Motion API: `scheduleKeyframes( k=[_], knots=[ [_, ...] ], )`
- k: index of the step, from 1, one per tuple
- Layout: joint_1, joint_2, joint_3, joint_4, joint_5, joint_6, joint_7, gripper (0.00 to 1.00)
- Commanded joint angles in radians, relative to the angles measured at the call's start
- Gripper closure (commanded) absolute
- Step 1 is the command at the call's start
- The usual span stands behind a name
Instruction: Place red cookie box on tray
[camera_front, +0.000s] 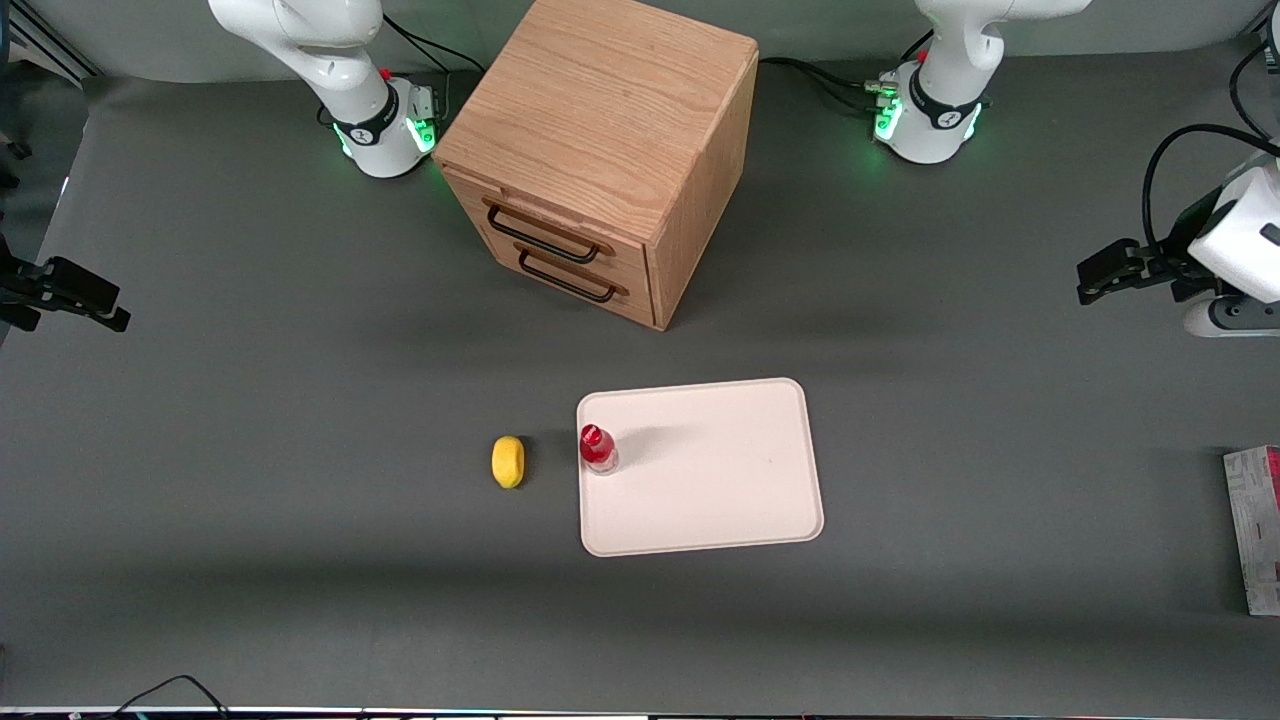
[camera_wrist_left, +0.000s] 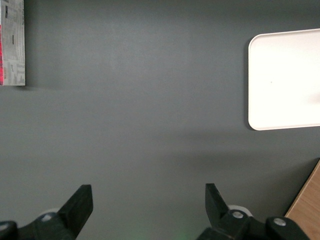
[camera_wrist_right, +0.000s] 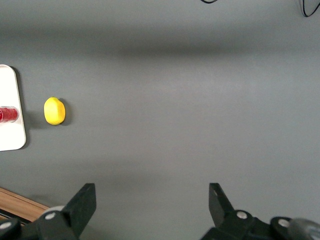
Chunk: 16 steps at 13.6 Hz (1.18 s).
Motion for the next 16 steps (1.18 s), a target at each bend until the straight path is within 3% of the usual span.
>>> scheduleKeyframes(
  k=[1,4,8,13,16],
  knots=[
    [-0.007,0.018,0.063,0.019,0.017,0.007,0.113,0.00],
    [-0.005,0.064,0.160,0.037,0.017,0.071,0.291,0.00],
    [-0.002,0.234,0.301,0.152,-0.008,0.146,0.557,0.00],
    [0.042,0.391,0.397,0.198,-0.141,0.324,0.739,0.00],
    [0.163,0.564,0.394,0.359,-0.285,0.332,0.892,0.00]
  ],
)
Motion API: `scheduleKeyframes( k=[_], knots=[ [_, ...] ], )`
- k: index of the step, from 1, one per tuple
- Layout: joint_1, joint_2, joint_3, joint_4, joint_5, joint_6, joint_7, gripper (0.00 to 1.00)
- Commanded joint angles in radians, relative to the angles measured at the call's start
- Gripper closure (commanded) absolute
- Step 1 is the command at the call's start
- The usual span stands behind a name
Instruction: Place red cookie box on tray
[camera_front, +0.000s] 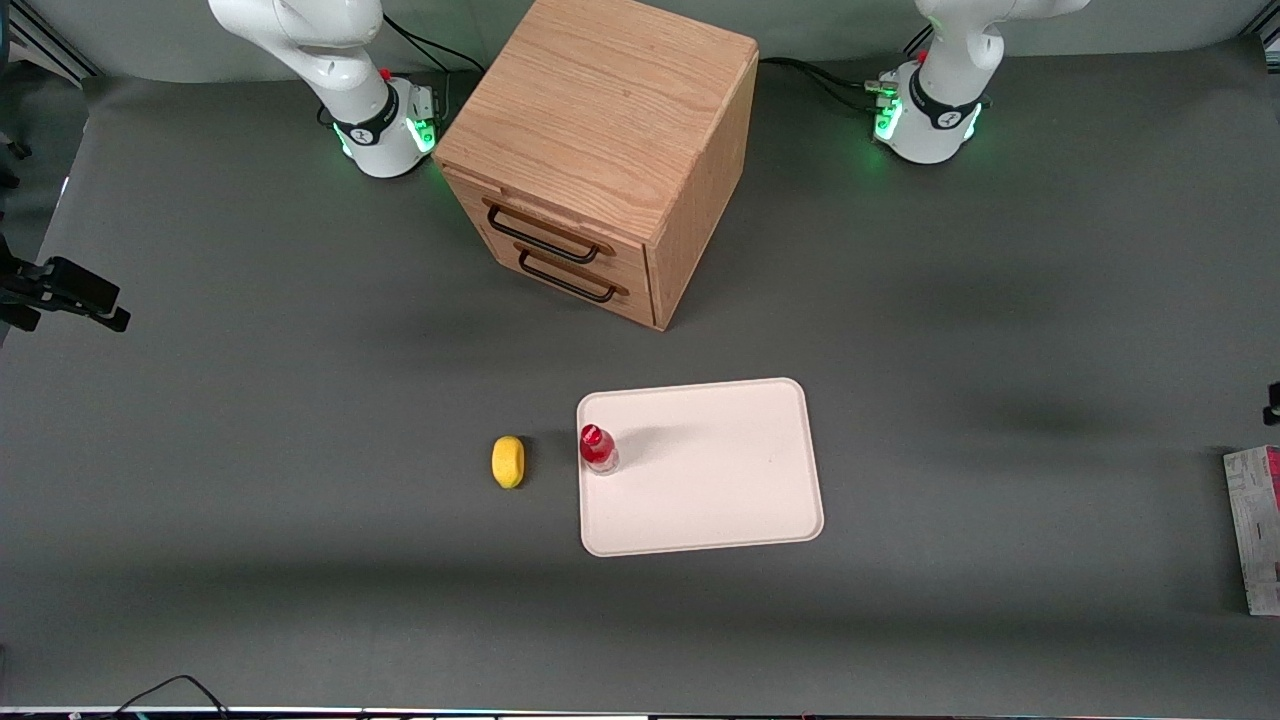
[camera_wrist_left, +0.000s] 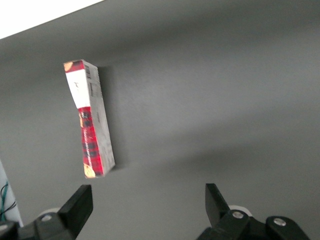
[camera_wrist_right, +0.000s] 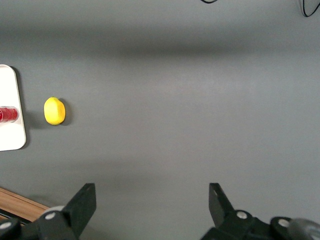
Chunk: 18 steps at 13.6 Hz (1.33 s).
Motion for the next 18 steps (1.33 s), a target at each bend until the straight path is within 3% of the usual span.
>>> scheduleKeyframes(
  k=[1,3,5,11,18],
  knots=[
    [0.091,0.175,0.001,0.185,-0.135,-0.017,0.153,0.00],
    [0.149,0.226,-0.040,0.233,-0.158,-0.005,0.161,0.00],
    [0.197,0.258,-0.095,0.233,-0.154,0.126,0.189,0.00],
    [0.230,0.411,-0.100,0.239,-0.160,0.291,0.184,0.00],
    [0.284,0.477,-0.166,0.244,-0.160,0.414,0.171,0.00]
  ],
)
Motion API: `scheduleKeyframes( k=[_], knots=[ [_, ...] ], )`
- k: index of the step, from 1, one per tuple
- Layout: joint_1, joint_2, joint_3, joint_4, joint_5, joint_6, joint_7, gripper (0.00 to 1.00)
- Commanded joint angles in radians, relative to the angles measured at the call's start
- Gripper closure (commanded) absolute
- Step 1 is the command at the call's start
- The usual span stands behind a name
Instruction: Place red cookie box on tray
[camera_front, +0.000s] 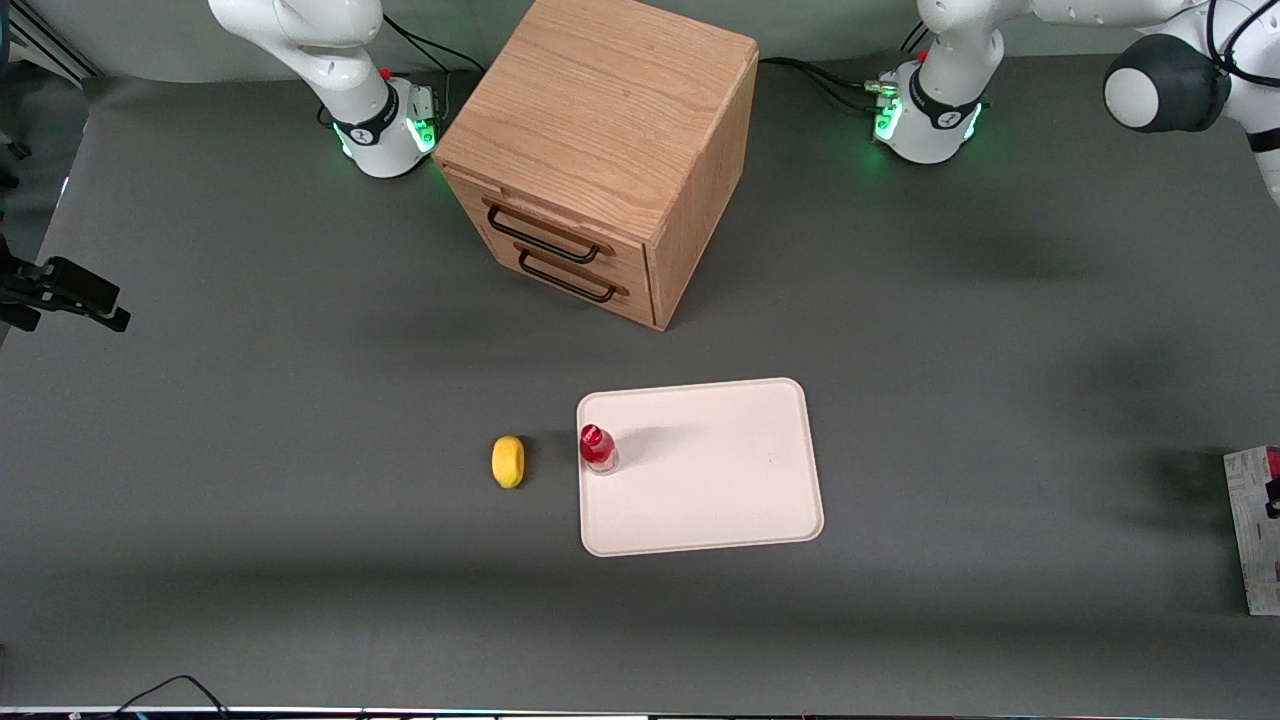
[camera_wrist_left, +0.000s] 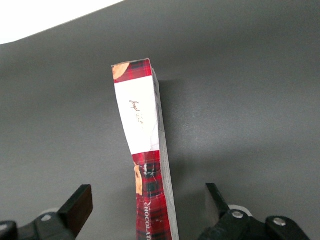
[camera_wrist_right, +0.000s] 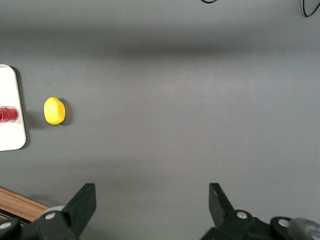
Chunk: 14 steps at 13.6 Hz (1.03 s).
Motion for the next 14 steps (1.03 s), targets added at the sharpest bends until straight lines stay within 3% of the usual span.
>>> scheduleKeyframes(
  k=[1,8,9,10,13,14],
  knots=[
    [0.012,0.051,-0.009,0.040,-0.015,0.019,0.002,0.00],
    [0.038,0.092,-0.041,0.041,-0.015,0.086,0.000,0.01],
    [0.038,0.092,-0.042,0.043,-0.015,0.086,0.000,0.08],
    [0.038,0.092,-0.045,0.046,-0.015,0.086,0.002,0.22],
    [0.042,0.097,-0.051,0.043,-0.015,0.085,-0.004,0.77],
    [0.052,0.098,-0.055,0.043,-0.017,0.079,-0.003,0.91]
  ],
)
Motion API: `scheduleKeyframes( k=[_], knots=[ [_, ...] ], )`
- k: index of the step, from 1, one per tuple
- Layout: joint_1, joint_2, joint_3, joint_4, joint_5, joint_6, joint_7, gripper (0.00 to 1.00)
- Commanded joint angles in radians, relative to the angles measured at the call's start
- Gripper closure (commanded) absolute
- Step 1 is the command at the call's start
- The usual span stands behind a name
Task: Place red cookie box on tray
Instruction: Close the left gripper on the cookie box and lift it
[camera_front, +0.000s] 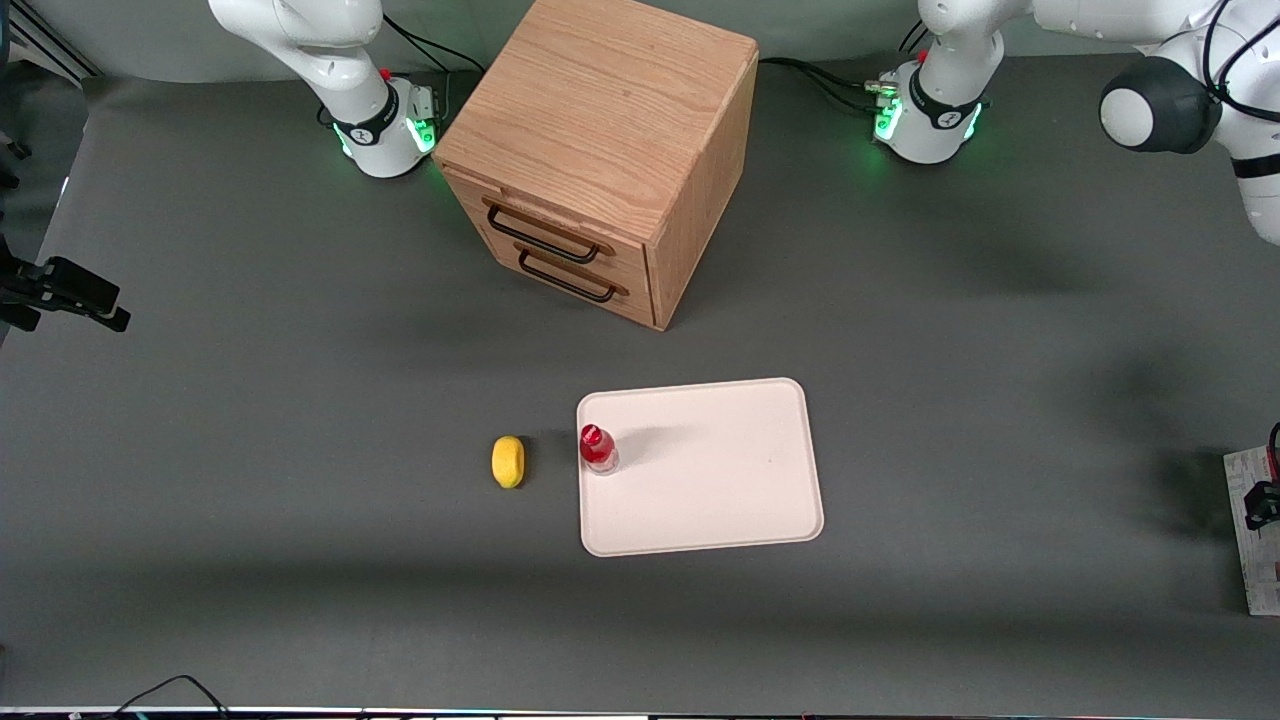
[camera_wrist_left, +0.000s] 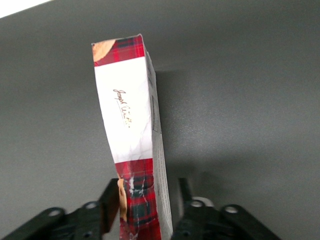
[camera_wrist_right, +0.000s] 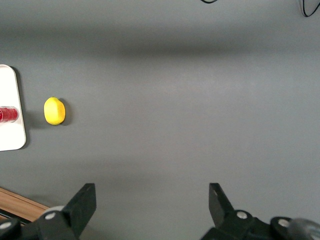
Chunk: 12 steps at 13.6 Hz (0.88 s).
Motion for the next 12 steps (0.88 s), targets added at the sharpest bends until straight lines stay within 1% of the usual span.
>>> scheduleKeyframes(
  k=[1,3,5,8,12],
  knots=[
    [0.031,0.020,-0.029,0.030,-0.010,-0.006,0.000,1.00],
    [0.067,0.018,-0.075,0.031,-0.010,-0.016,0.002,1.00],
    [0.068,0.009,-0.075,0.036,0.002,-0.040,0.007,1.00],
    [0.067,-0.011,-0.072,0.129,0.003,-0.251,0.002,1.00],
    [0.064,-0.089,-0.067,0.140,0.007,-0.463,-0.003,1.00]
  ],
)
